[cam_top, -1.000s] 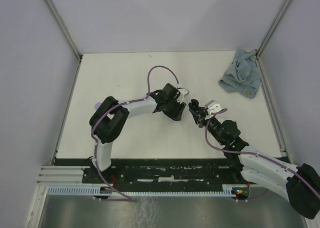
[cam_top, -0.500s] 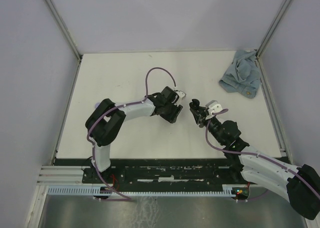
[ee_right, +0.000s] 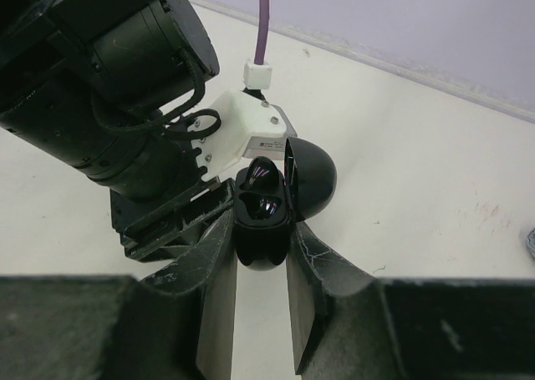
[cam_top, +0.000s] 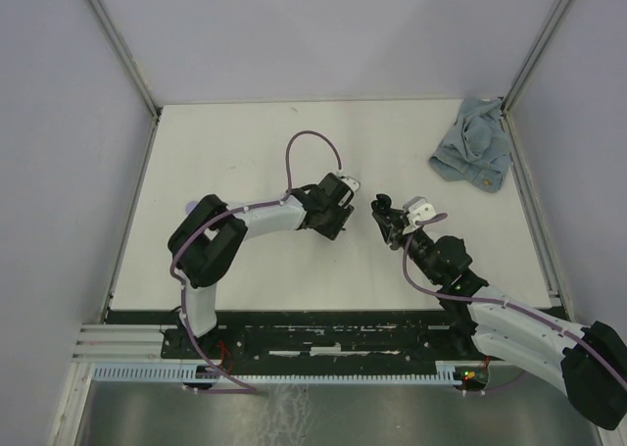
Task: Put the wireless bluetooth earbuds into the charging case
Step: Adjust the earbud at the center of the board.
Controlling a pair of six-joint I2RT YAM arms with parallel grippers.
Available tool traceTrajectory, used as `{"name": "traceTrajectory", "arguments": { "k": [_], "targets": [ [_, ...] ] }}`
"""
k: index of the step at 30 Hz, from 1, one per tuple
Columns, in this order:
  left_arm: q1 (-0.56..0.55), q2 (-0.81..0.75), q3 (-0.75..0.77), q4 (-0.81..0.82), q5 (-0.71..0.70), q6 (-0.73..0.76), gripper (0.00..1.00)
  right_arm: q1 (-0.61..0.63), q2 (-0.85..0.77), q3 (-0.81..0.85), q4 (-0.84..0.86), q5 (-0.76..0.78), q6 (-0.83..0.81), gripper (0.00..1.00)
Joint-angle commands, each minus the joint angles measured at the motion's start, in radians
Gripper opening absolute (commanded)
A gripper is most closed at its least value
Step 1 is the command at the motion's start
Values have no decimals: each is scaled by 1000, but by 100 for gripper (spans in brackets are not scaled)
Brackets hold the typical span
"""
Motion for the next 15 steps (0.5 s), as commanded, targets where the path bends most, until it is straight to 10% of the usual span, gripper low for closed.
{"name": "traceTrajectory", "arguments": {
  "k": [1,15],
  "targets": [
    [7,-52,-8,-19,-122,-56,57,3,-4,0,65,12,-3,3],
    [20,-112,-1,6,-71,-202,59,2,-5,-2,66,21,-2,3]
  ]
}}
